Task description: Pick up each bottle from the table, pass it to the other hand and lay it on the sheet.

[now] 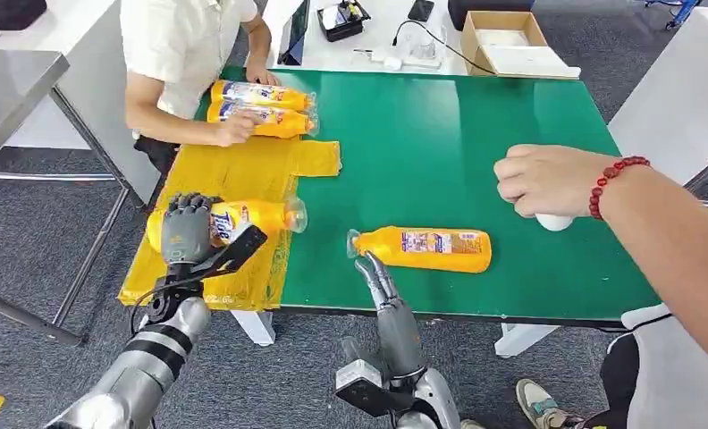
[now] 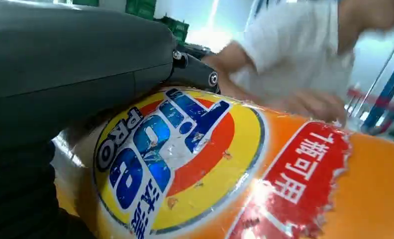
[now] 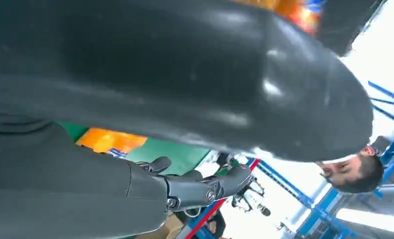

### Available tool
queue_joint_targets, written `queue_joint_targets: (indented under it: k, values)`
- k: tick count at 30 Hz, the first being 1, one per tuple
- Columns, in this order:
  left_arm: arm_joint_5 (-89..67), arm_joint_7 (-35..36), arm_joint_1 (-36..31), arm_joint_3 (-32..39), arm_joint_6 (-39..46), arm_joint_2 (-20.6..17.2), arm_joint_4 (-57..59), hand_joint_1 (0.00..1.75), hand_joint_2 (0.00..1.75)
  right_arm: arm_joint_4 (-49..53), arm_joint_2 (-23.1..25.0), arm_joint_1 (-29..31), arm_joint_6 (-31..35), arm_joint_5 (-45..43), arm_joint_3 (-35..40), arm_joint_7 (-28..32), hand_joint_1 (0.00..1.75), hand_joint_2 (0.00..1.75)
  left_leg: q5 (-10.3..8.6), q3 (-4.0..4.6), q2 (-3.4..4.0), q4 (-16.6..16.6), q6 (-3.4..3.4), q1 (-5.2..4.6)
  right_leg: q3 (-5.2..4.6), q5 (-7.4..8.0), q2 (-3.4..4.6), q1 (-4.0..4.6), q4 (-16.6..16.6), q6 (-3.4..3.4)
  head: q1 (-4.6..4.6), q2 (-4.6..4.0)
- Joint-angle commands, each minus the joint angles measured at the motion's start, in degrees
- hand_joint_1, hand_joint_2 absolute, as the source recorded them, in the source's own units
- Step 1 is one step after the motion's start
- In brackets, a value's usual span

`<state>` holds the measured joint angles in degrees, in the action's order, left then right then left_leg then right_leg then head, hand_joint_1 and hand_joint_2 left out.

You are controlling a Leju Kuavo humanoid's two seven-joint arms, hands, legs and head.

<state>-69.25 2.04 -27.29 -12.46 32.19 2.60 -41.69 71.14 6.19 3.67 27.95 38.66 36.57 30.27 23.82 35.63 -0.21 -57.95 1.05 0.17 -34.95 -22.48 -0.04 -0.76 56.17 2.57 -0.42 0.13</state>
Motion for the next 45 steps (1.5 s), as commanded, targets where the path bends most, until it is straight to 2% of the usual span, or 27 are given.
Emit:
queue_joint_targets:
  k: [1, 6, 12, 13, 14, 15, 16, 17, 20, 22, 25, 28, 35, 36, 37, 38, 39, 40, 41, 42, 43, 44, 45]
  values:
    - [-3.7, 4.7, -9.6, -3.9, -6.8, -0.5, 22.0, 1.75, 1.75, -1.0, -0.8, 2.2, -1.0, -1.4, 1.4, 0.4, 0.0, 0.0, 0.12, -0.26, 0.0, 0.0, -0.06, 0.04, 0.26, -0.13, -0.02, 0.04, 0.0, -0.11, 0.02, 0.0]
    - [-3.8, 5.2, -9.8, -3.4, -8.9, -0.5, 23.0, 1.75, 1.75, -1.5, -0.7, 2.2, -0.7, -1.7, 1.3, 0.7, 0.0, 0.0, 0.07, -0.22, -0.02, 0.0, -0.05, 0.0, 0.2, -0.11, -0.05, 0.01, 0.0, -0.08, 0.02, 0.0]
    - [1.7, 4.1, -9.1, 1.7, -21.3, 1.2, 25.4, 1.75, 1.75, -4.0, 0.0, 2.1, 0.0, -3.9, 0.4, 1.7, 0.0, 0.0, 0.09, -0.4, 0.06, 0.1, -0.07, 0.03, 0.41, -0.09, 0.07, 0.03, -0.1, -0.13, 0.02, 0.0]
    - [3.6, 3.0, -9.0, 3.1, -24.5, 1.6, 25.6, 1.31, 1.75, -5.0, 0.3, 2.4, 0.3, -4.5, 0.1, 2.1, 0.0, 0.0, 0.02, -0.33, 0.02, 0.1, -0.06, 0.0, 0.36, -0.04, 0.07, 0.0, -0.1, -0.08, 0.02, 0.0]
    - [4.3, 2.6, -9.0, 3.6, -25.7, 1.7, 25.7, 0.0, 1.75, -5.6, 0.4, 2.6, 0.3, -4.7, 0.0, 2.3, 0.0, 0.0, 0.05, -0.5, 0.09, 0.2, -0.09, 0.02, 0.52, -0.04, 0.13, 0.02, -0.1, -0.12, -0.02, 0.0]
    - [5.1, 1.7, -9.2, 4.0, -28.2, 1.7, 26.0, 0.0, 0.0, -6.4, 0.6, 2.9, 0.4, -5.1, -0.1, 2.5, 0.0, 0.0, 0.04, -0.5, 0.04, 0.1, -0.08, -0.01, 0.52, -0.05, 0.09, -0.01, -0.1, -0.09, -0.02, 0.0]
    - [8.3, -1.3, -9.3, 5.9, -34.1, 1.7, 26.0, 0.0, 0.0, -8.0, 0.8, 3.5, 0.9, -5.3, 0.0, 3.4, 0.0, 0.0, 0.06, -0.67, 0.14, 0.2, -0.09, 0.0, 0.65, -0.03, 0.18, 0.01, -0.2, -0.13, 0.02, 0.0]
    - [9.7, -3.2, -9.2, 6.5, -37.2, 1.3, 25.9, 0.0, 1.75, -9.4, 1.0, 4.1, 1.1, -5.8, 0.1, 3.9, 0.0, 0.0, 0.05, -0.7, 0.1, 0.2, -0.08, -0.01, 0.71, -0.04, 0.14, -0.01, -0.1, -0.1, -0.02, 0.0]
    - [11.4, -10.2, -9.0, 5.0, -44.7, -0.3, 25.6, 0.0, 1.75, -12.6, 1.4, 5.7, 1.8, -8.1, 0.4, 6.8, 0.0, 0.0, 0.04, -0.92, 0.09, 0.2, -0.08, -0.03, 0.95, -0.04, 0.17, -0.03, -0.2, -0.09, 0.0, 0.0]
    - [13.8, -12.6, -9.1, 5.6, -49.0, -1.1, 25.7, 0.0, 1.75, -13.8, 1.7, 6.5, 1.4, -9.1, 0.7, 7.7, 0.0, 0.0, 0.04, -1.07, 0.08, 0.2, -0.09, -0.02, 1.12, -0.08, 0.22, -0.03, -0.2, -0.03, -0.02, 0.0]
    - [16.0, -15.3, -9.2, 6.0, -51.9, -1.8, 25.4, 0.0, 1.75, -14.7, 2.0, 7.2, 1.2, -9.9, 1.1, 8.5, 0.0, 0.0, 0.04, -1.32, -0.42, 0.2, -0.07, -0.05, 1.47, -0.31, -0.25, -0.06, -0.1, 0.07, 0.0, 0.0]
    - [19.6, -18.5, -9.6, 7.5, -56.6, -2.1, 25.3, 0.0, 1.75, -15.4, 2.0, 7.6, 1.2, -10.4, 1.6, 9.3, 0.0, 0.0, -0.03, -1.28, -0.43, 0.2, -0.09, -0.05, 1.42, -0.25, -0.26, -0.06, -0.2, -0.02, 0.0, 0.0]
    - [22.3, -20.8, -9.9, 7.2, -58.5, -2.6, 24.1, 0.0, 1.75, -16.0, 1.8, 7.8, 1.6, -11.3, 1.7, 9.7, 0.0, 0.0, 0.0, -1.39, -0.49, 0.2, -0.06, -0.04, 1.57, -0.24, -0.3, -0.06, -0.1, 0.1, 0.0, 0.0]
    - [23.9, -23.5, -9.6, 6.6, -57.9, -2.3, 22.3, 0.0, 1.75, -15.8, 1.4, 7.5, 2.0, -11.6, 1.7, 9.7, 0.0, 0.0, 0.0, -1.37, -0.33, 0.3, -0.1, -0.03, 1.5, -0.2, -0.16, -0.03, -0.2, 0.05, 0.0, 0.0]
    - [23.9, -23.5, -9.7, 6.5, -57.8, -2.1, 22.3, 0.0, 1.75, -15.7, 1.4, 7.5, 2.0, -11.6, 1.7, 9.7, 0.0, 0.0, 0.0, -1.36, -0.53, 0.2, -0.07, -0.04, 1.56, -0.26, -0.35, -0.05, -0.1, 0.1, 0.0, 0.0]
    - [26.0, -26.7, -8.7, 4.8, -53.8, -1.3, 18.9, 0.0, 1.75, -14.9, 0.9, 6.7, 3.1, -11.6, 1.2, 9.7, 0.0, 0.0, -0.01, -1.34, -0.47, 0.2, -0.09, -0.01, 1.52, -0.24, -0.31, -0.02, -0.2, 0.06, 0.02, 0.0]
    - [27.6, -29.7, -6.8, 3.6, -46.0, 0.5, 14.1, 0.0, 1.75, -13.5, 0.5, 5.4, 5.0, -10.4, 0.2, 9.4, 0.0, 1.75, -0.02, -1.32, -0.64, 0.2, -0.05, -0.03, 1.55, -0.28, -0.47, -0.04, -0.1, 0.12, 0.0, 0.0]
    - [29.1, -28.6, -4.9, 1.1, -42.2, 1.8, 9.5, 0.0, 1.75, -11.2, -0.4, 4.1, 4.6, -10.0, -0.2, 9.3, 0.0, 1.75, -0.02, -1.29, -0.58, 0.2, -0.06, -0.02, 1.51, -0.26, -0.42, -0.03, -0.2, 0.08, 0.0, 0.0]
    - [30.1, -28.6, -0.6, 0.5, -31.2, 4.3, 1.1, 0.0, 1.75, -8.7, -0.9, 1.9, 6.8, -8.0, -1.8, 7.4, 0.0, 1.75, -0.05, -1.26, -0.85, 0.2, -0.02, -0.06, 1.54, -0.32, -0.68, -0.07, -0.1, 0.15, 0.0, 0.0]
    - [32.1, -22.3, 3.1, -4.1, -31.3, 4.4, -7.6, 0.0, 1.75, -5.6, -1.9, -0.2, 5.8, -7.0, -2.7, 6.9, 0.0, 1.75, -0.04, -1.25, -0.83, 0.2, -0.03, -0.03, 1.51, -0.32, -0.69, -0.04, -0.2, 0.13, 0.0, 0.0]
    - [33.6, -20.2, 4.0, -6.3, -31.2, 3.7, -10.1, 0.0, 1.75, -4.8, -2.0, -0.7, 5.5, -6.7, -3.1, 6.8, 0.0, 1.75, -0.04, -1.17, -0.88, 0.2, -0.01, -0.07, 1.39, -0.36, -0.77, -0.08, -0.1, 0.17, -0.04, 0.0]
    - [34.2, -19.5, 4.4, -7.2, -31.0, 3.4, -11.0, 0.0, 1.75, -4.6, -2.1, -0.9, 5.4, -6.6, -3.2, 6.8, 0.0, 1.75, -0.03, -1.07, -0.9, 0.1, 0.0, -0.06, 1.25, -0.38, -0.81, -0.07, -0.1, 0.18, 0.06, 0.0]
    - [34.7, -21.1, 5.3, -9.6, -27.1, 2.6, -13.4, 0.0, 1.75, -4.2, -1.9, -1.5, 5.1, -6.3, -4.0, 6.5, 0.0, 1.75, 0.05, -0.96, -0.81, 0.0, -0.01, -0.01, 1.15, -0.4, -0.73, -0.02, -0.1, 0.15, -0.02, 0.0]
